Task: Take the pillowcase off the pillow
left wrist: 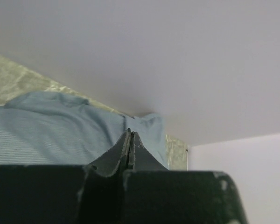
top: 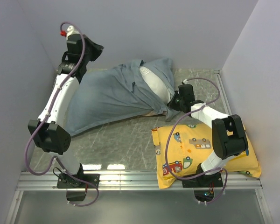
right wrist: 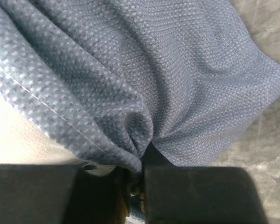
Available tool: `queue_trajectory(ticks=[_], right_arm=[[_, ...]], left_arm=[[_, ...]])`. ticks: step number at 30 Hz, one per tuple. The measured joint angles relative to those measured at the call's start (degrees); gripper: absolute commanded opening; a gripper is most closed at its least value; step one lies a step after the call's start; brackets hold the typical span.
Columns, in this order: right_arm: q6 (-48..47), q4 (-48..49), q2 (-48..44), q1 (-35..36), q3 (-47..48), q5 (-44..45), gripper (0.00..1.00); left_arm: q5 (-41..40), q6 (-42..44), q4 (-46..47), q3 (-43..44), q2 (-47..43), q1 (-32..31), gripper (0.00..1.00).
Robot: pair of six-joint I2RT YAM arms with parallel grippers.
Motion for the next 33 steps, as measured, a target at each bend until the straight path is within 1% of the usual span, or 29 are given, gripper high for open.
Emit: queue_trajectory(ticks=[1, 2, 3, 4, 6, 7, 10, 12, 14, 18, 24, 29, 31, 32, 33], right_arm=[[-0.13, 0.07, 0.13, 0.00, 0.09, -0.22, 0.00], [-0.26, 0.13, 0.37, 0.04, 0.22, -0.72, 0.00], [-0.26, 0.11, 0.61, 0.17, 0.44, -1.18, 0.00], [-0.28, 0.09, 1.05, 0.24, 0.83, -1.60, 0.00], [-0.35, 0.28, 1.95, 0.61, 1.57, -2.78, 0.00], [-0.33, 0.35, 2.32, 0.90, 1.88, -3.41, 0.00], [0.00, 0.52, 2.99, 1.95, 2.91, -5.57, 0.00], [0.90, 1.18, 3.39, 2.56, 3.50, -7.82, 0.00], [1.95, 2.32, 4.00, 3.08, 4.09, -10.25, 0.00], [4.22, 4.96, 5.35, 3.72, 5.05, -14.08, 0.00], [6.75, 7.21, 7.06, 3.87, 5.05, -16.37, 0.00], [8.09, 8.26, 7.93, 3.87, 5.05, -17.07, 0.00], [8.22, 8.17, 8.00, 3.87, 5.05, -17.07, 0.00], [8.20, 8.11, 8.00, 3.87, 5.05, -16.94, 0.01], [8.17, 7.93, 8.00, 3.87, 5.05, -16.63, 0.02]], left_arm=[[0.00, 0.74, -0.26, 1.27, 0.61, -1.20, 0.01], [-0.02, 1.77, -0.57, 2.84, 1.40, -2.56, 0.02], [-0.20, 2.91, -1.18, 4.37, 2.25, -4.04, 0.06], [-0.72, 4.02, -2.01, 6.08, 3.32, -5.88, 0.19], [-1.95, 6.56, -2.64, 7.98, 4.90, -10.27, 0.38], [-3.13, 7.54, -3.02, 8.02, 5.31, -12.61, 0.55], [-5.79, 10.36, -4.13, 7.72, 6.60, -19.47, 0.73], [-8.13, 12.20, -5.20, 7.58, 7.67, -24.24, 0.79], [-10.56, 13.77, -6.08, 7.63, 8.92, -27.69, 0.81], [-15.21, 16.63, -9.14, 9.66, 13.31, -31.56, 0.84], [-22.27, 19.61, -14.16, 12.24, 21.00, -32.92, 0.88], [-25.09, 21.90, -16.59, 12.28, 25.11, -32.89, 0.87], [-26.21, 22.60, -16.79, 12.33, 26.21, -33.03, 0.82], [-26.84, 22.77, -16.76, 12.28, 26.47, -33.11, 0.77], [-27.47, 23.10, -16.74, 12.09, 26.58, -33.22, 0.63]])
